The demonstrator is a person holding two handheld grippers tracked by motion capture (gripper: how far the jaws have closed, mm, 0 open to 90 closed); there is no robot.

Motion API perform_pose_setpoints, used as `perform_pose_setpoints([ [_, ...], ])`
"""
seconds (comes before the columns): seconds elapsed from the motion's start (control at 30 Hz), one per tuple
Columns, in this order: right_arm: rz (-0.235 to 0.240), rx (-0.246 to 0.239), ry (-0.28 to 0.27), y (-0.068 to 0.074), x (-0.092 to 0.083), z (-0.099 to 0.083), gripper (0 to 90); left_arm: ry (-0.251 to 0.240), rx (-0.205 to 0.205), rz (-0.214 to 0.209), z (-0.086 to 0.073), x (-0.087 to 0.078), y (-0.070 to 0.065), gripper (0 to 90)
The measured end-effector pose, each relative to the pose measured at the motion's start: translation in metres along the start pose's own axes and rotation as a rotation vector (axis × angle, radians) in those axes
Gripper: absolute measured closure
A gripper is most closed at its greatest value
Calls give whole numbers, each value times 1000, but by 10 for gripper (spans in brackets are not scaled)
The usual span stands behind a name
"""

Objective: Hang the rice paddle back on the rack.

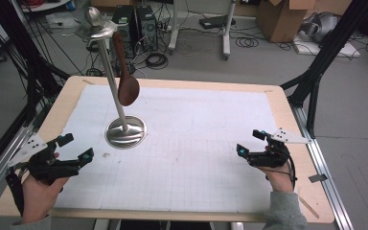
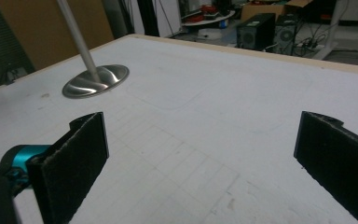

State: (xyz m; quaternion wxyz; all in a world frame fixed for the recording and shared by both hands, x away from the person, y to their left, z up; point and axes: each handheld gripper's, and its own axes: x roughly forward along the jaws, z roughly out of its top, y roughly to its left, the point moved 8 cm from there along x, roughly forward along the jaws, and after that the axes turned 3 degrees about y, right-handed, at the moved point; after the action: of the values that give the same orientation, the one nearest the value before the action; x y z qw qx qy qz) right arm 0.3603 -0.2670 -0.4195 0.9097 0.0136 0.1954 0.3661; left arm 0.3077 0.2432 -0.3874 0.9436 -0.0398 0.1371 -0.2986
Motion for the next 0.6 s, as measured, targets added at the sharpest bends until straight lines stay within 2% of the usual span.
perform_pose_setpoints([
  [0.3,-53,39,-25,-14,-14,-7,16,-4,-6,44,-3,-7,12,18],
  [0.43,-85,42,-33,-21,-22,-9,16,-6,-11,68,-5,-9,18,18],
  [0.6,-108,60,-45,-28,-30,-12,16,3,-19,75,-8,-7,20,18],
])
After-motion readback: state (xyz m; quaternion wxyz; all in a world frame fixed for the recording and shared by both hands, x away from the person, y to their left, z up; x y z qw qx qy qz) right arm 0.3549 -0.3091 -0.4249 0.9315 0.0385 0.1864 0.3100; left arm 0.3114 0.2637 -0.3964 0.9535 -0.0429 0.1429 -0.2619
